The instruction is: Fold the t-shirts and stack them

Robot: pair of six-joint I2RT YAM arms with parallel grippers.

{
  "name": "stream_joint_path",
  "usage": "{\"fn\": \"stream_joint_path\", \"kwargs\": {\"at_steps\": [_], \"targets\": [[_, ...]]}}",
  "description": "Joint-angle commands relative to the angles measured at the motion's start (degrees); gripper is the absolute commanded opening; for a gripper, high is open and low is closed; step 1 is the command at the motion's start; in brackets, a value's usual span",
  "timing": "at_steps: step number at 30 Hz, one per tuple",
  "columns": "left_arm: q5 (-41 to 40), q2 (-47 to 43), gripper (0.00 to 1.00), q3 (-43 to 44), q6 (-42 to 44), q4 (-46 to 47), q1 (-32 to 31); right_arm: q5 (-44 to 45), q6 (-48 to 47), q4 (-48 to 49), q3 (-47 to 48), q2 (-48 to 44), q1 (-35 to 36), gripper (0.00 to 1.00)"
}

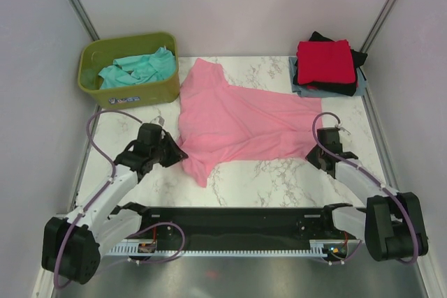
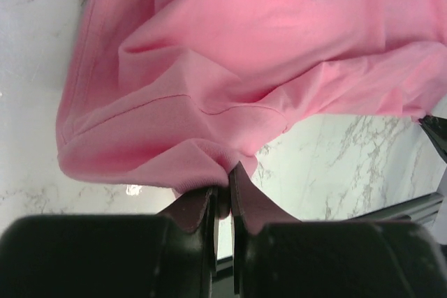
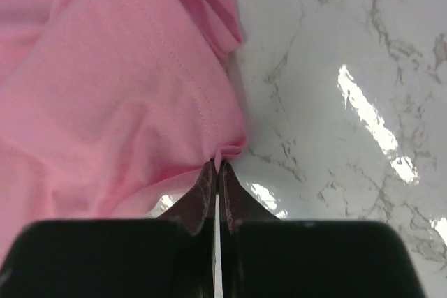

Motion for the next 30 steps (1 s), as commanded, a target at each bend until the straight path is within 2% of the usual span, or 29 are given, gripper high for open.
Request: {"fn": "stream_joint_path", "kwargs": {"at_steps": [1, 5, 8, 12, 14, 19, 21, 24, 30], "targets": [[3.53, -4.34, 0.15, 3.51, 3.04, -7.21, 0.12, -4.83, -0.65, -9.53, -0.06, -4.69, 0.09, 0.0], [5.37, -9.18, 0.17, 5.44, 3.66, -14.6, -0.06, -4.21, 1.19, -21.3, 1.44, -18.81, 0.09, 0.0], [8.27, -12.26, 0.18, 7.46, 3.21, -19.43, -0.06, -7.79, 3.38, -28.87, 2.4, -27.87, 0.09, 0.0], [7.58, -15.25, 0.19, 10.72, 6.1, -26.55, -0.06, -9.74, 3.92, -38.53, 4.33, -36.07, 0.09, 0.0], [6.52, -15.95, 0.19, 12.3, 7.51, -30.84, -0.06, -11.06, 4.09, -40.39, 5.21, -39.41, 0.17, 0.0], [4.06, -16.75, 0.21, 13.97, 10.59, -36.49, -0.06, -12.39, 6.11, -42.94, 9.42, -41.27, 0.35, 0.0], [0.55, -16.83, 0.22, 15.21, 11.47, -38.69, 0.03, -4.78, 5.68, -46.71, 14.94, -41.98, 0.44, 0.0], [-0.6, -15.35, 0.24, 16.0, 12.79, -39.48, 0.03, -0.35, 4.71, -51.28, 20.84, -41.19, 0.44, 0.0], [0.19, -12.18, 0.23, 16.0, 13.41, -38.17, -0.06, 3.79, 5.5, -54.11, 20.35, -44.7, 0.53, 0.0]]}}
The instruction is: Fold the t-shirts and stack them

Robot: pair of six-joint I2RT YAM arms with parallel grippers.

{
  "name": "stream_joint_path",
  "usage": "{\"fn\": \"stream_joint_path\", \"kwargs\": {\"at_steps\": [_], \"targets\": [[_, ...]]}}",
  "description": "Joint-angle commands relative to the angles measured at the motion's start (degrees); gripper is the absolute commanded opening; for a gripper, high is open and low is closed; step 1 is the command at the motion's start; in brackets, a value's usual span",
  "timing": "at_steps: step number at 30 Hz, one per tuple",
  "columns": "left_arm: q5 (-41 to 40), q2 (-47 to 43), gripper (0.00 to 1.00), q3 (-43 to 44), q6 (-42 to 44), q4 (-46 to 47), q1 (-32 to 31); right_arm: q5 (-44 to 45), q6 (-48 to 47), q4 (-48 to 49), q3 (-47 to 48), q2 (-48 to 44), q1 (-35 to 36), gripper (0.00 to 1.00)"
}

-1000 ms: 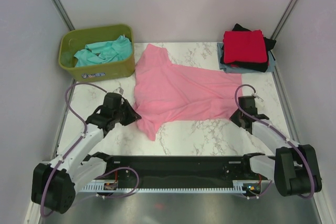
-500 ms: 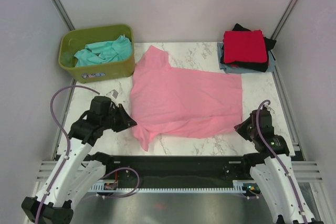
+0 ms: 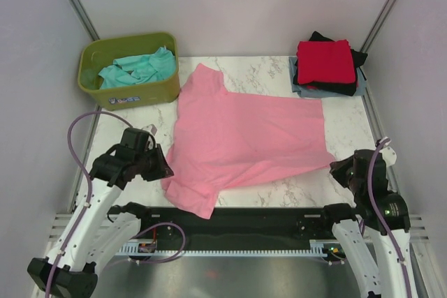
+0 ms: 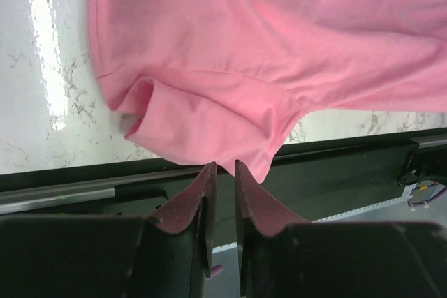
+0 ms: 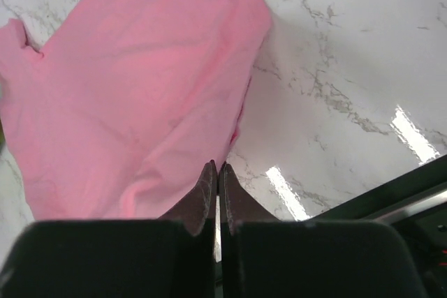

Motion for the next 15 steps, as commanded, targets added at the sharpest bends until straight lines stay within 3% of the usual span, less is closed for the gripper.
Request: {"fn": "stream_joint_path", "kwargs": {"at_steps": [1, 6, 8, 12, 15], "targets": [[0.54, 0.83, 0.23, 1.44, 2.74, -0.07, -0.02, 3.64, 0.52, -4.5, -1.19, -0.9, 0.15, 0.0], [6.51, -2.06, 0.4, -2.5, -0.24, 0.37, -0.1, 6.61, -1.5, -5.98, 2.05, -1.43, 0.15, 0.0], [7.22, -2.95, 0.56, -6.36, -0.95, 0.46, -0.63, 7.93, -2.9, -5.55, 3.72, -0.21, 0.15, 0.0], [6.52, -2.51, 0.73, -6.91, -4.89, 1.16, -3.52, 8.46, -3.27, -4.14, 4.25, 2.17, 0.15, 0.0], [3.37, -2.34, 0.75, -9.01, -11.13, 2.74, -10.02, 11.1, -3.35, -3.09, 5.48, 2.96, 0.07, 0.0]]}}
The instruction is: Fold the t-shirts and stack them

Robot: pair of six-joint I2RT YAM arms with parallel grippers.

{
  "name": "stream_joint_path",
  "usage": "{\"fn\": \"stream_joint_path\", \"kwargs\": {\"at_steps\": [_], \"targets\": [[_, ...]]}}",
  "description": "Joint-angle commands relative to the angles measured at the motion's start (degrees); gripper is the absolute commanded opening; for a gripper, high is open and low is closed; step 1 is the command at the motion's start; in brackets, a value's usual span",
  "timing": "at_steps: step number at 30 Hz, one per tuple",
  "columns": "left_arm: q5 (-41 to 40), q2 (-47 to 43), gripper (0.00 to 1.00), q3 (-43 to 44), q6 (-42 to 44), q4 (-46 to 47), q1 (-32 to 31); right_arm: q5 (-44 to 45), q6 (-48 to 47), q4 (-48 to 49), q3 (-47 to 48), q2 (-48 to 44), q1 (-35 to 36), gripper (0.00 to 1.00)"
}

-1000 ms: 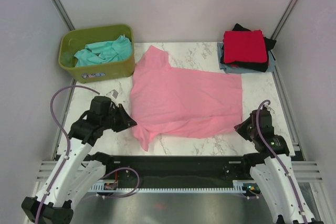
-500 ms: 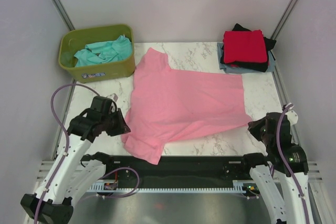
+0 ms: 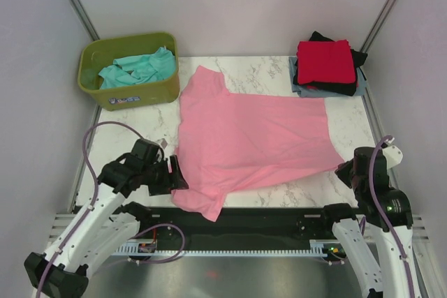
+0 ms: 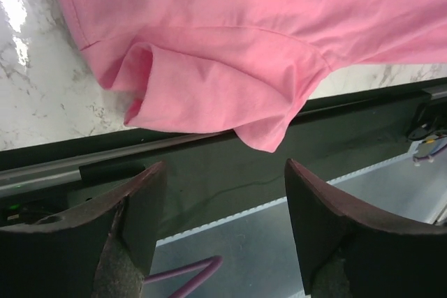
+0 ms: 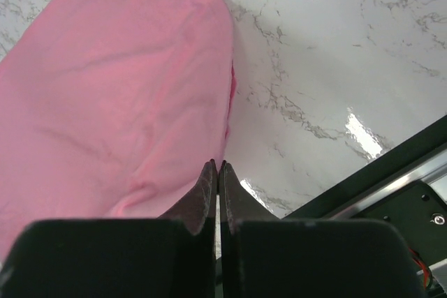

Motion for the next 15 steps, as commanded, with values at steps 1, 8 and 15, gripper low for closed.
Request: {"fn": "stream_joint_path", "kwargs": {"at_steps": [1, 8, 15], "targets": [[-2.28, 0.46, 0.75, -2.65, -8.86, 2.07, -9.14, 4.26, -1.34, 2.13, 2.67, 1.35, 0.15, 0.0], [-17.12, 1.52, 0.62, -3.98, -28.18, 1.36, -24.3, -3.3, -1.61, 7.41, -4.18, 2.67, 0.15, 0.0], [-23.64, 11.87, 0.72, -10.57, -36.48, 10.67, -32.3, -3.91, -3.63, 8.03, -3.4, 3.8, 0.07, 0.0]]}}
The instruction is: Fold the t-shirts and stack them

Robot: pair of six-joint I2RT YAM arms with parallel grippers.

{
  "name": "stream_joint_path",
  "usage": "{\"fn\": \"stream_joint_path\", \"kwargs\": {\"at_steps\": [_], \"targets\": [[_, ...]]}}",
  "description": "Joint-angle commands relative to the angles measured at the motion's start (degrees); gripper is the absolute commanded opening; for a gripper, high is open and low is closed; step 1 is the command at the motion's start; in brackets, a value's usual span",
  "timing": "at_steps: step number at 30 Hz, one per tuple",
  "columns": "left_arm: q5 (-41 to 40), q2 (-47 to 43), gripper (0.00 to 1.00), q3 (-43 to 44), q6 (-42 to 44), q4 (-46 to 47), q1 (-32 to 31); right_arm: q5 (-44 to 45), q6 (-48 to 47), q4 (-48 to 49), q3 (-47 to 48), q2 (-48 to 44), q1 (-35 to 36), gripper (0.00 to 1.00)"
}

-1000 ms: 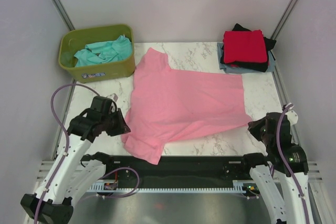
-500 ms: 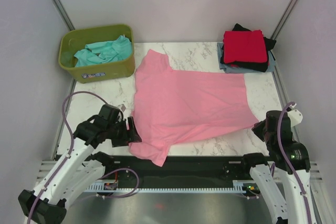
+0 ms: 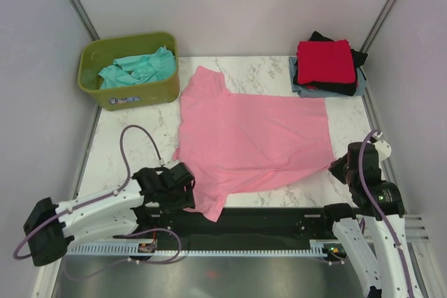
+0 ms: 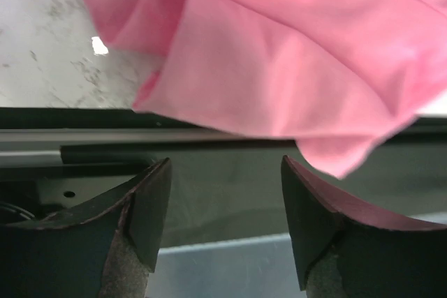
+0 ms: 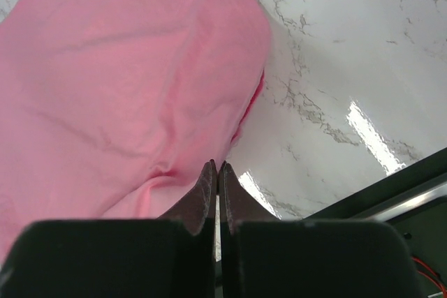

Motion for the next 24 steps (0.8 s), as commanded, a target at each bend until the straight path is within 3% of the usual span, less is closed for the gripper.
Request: {"fn": "stream_joint_path", "kwargs": {"at_steps": [1, 7, 12, 16, 18, 19, 24], "targets": [[-7.97, 7.59, 0.75, -1.02, -8.44, 5.65, -1.9, -1.01, -2.12, 2.0, 1.63, 1.49, 0.07, 0.0], [-12.63, 7.98, 0.79, -3.04, -9.75, 10.31, -1.81, -1.36, -3.18, 1.73, 2.33, 1.41, 0.15, 0.0], [-16.41, 8.85, 0.68, -2.7, -9.76, 13.04, -1.99, -0.75, -3.0, 1.38, 2.25, 1.06, 0.07, 0.0], [-20.98, 6.4, 0.35, -3.66, -9.5, 15.23, -1.99, -0.22, -2.91, 1.03, 2.24, 0.79, 0.15, 0.0], [-20.73, 3.86, 0.25, -2.96, -8.45, 15.33, -1.99, 0.13, -2.82, 0.59, 2.59, 0.62, 0.15, 0.0], [-20.12, 3.15, 0.15, -2.61, -8.0, 15.15, -1.99, 0.57, -2.82, -0.19, 3.12, 0.53, 0.15, 0.0], [-16.96, -1.25, 0.07, -0.68, -7.56, 9.46, -1.99, 1.28, -3.09, -1.96, 3.83, -1.67, 0.15, 0.0]]}}
